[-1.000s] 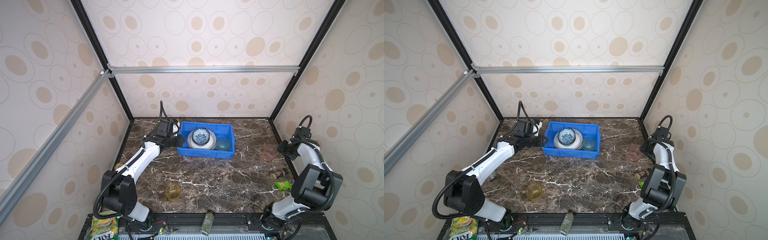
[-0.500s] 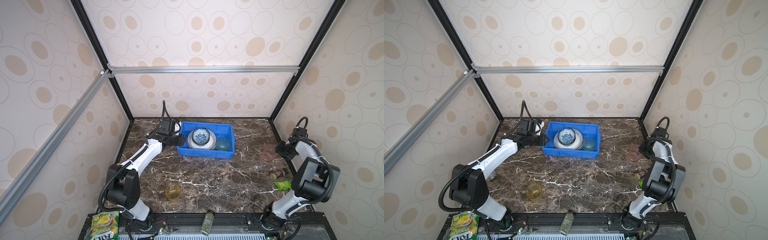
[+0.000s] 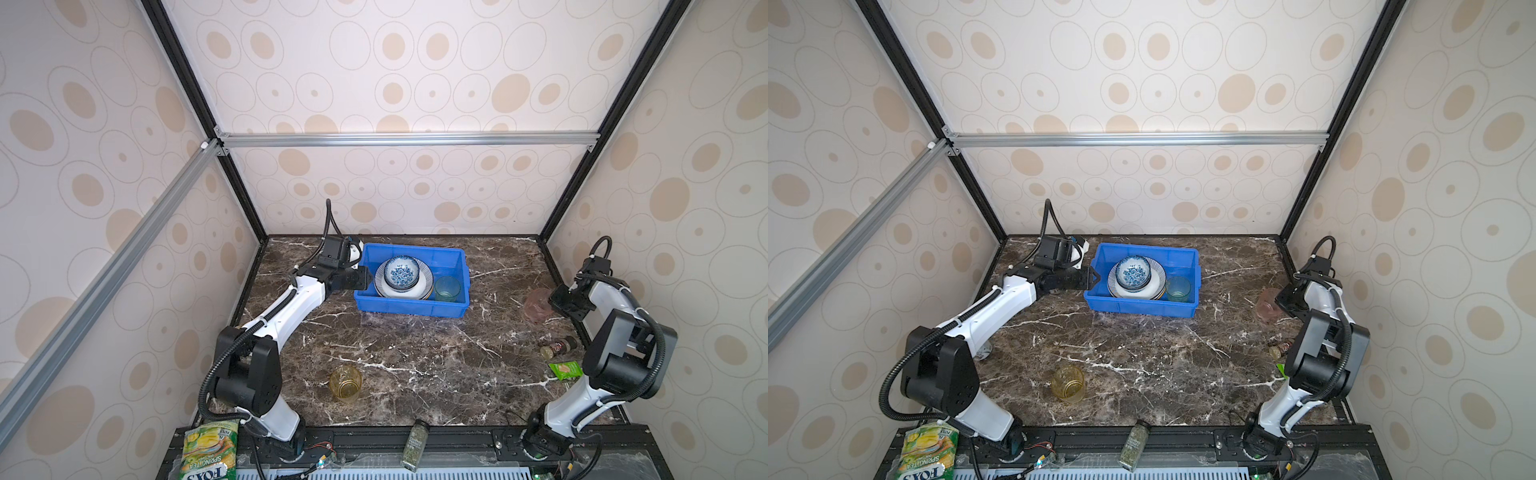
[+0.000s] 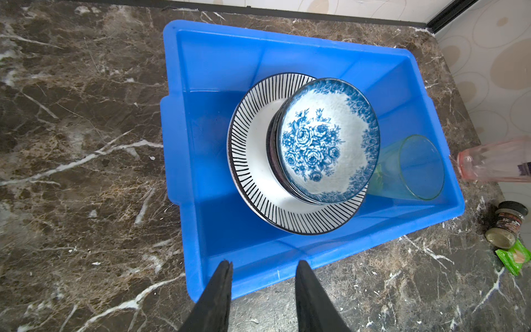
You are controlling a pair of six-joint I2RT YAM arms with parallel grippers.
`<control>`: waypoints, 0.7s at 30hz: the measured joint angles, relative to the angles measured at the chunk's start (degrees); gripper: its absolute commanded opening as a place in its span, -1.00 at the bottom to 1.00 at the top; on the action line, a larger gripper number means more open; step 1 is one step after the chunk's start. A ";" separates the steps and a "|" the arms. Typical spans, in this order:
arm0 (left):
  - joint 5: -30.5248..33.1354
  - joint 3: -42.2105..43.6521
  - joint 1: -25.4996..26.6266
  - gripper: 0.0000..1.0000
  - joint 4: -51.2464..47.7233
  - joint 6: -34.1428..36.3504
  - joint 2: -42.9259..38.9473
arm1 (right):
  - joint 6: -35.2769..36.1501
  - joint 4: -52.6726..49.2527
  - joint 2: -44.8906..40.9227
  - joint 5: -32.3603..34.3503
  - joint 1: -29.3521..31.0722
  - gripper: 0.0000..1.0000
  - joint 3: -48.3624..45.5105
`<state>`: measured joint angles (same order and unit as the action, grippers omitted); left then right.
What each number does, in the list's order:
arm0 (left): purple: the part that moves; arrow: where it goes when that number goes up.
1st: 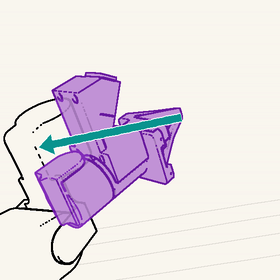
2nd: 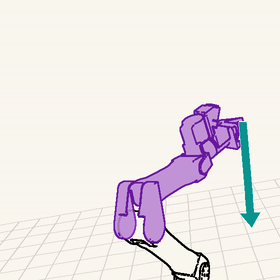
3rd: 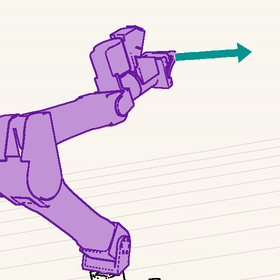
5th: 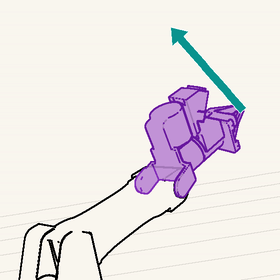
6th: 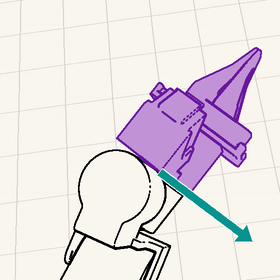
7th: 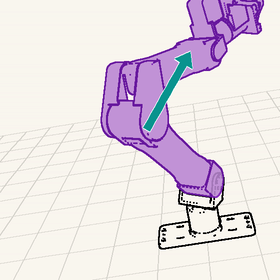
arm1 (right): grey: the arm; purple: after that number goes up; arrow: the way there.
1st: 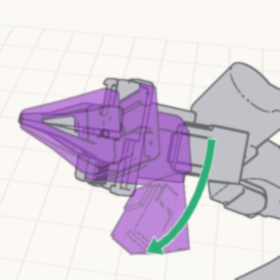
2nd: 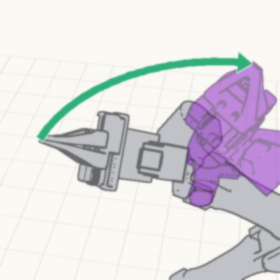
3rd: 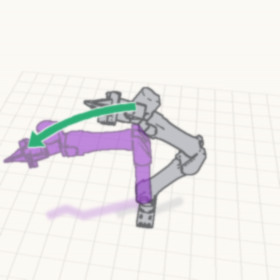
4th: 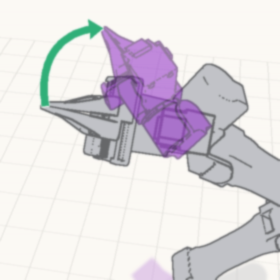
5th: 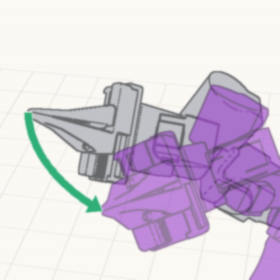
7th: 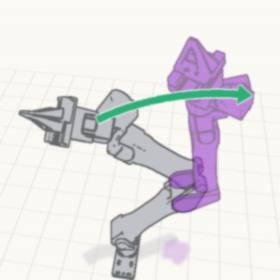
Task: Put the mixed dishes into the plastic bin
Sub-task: 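Close the right gripper on the pink glass rim and lift it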
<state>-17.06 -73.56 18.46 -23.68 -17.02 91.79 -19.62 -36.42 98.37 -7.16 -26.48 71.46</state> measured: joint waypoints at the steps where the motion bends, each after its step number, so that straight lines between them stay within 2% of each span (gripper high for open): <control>1: 0.00 0.00 0.00 -0.25 -0.07 0.00 0.00 | 0.00 -0.07 0.00 0.07 0.04 -0.91 0.02; 5: 0.00 0.00 0.00 -0.24 -0.35 0.00 0.00 | 0.44 -0.44 0.00 -0.35 0.17 -1.00 0.02; 10: 0.00 0.00 0.00 -0.24 -0.48 0.00 -0.02 | 1.05 -1.07 -0.09 -0.17 1.90 -1.00 0.00; 21: 0.31 0.00 0.00 -0.23 -1.38 0.00 -1.68 | 1.60 -2.75 -6.73 2.10 14.08 -1.00 -0.46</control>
<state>-16.75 -73.56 18.46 -25.06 -17.02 90.11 -18.02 -39.18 91.64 -5.06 -12.40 71.00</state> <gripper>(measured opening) 0.383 0.073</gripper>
